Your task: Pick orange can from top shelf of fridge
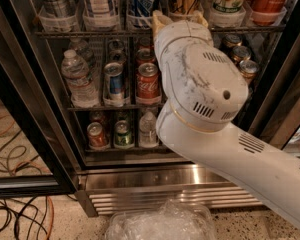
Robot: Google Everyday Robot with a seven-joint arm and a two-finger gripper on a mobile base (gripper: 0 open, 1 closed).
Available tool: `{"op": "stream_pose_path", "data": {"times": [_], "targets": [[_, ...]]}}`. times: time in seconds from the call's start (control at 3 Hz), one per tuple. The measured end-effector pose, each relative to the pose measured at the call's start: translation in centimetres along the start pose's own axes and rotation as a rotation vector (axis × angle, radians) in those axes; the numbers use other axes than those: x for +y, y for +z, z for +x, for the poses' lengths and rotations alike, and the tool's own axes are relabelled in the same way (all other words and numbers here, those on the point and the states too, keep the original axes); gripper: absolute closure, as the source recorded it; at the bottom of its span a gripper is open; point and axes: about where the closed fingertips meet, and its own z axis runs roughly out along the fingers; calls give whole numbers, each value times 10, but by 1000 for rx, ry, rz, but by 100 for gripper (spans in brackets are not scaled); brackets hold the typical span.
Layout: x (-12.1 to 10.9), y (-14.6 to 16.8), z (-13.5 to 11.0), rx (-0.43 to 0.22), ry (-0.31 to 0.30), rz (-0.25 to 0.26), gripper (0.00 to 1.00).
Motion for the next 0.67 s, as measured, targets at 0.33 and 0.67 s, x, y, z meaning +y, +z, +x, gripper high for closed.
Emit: {"op": "stream_pose_path", "data": {"times": [0.33,0.67], "targets": [[0,5,-5,-5,16,-20,39],[5,9,-15,-14,28,-46,42]]}}
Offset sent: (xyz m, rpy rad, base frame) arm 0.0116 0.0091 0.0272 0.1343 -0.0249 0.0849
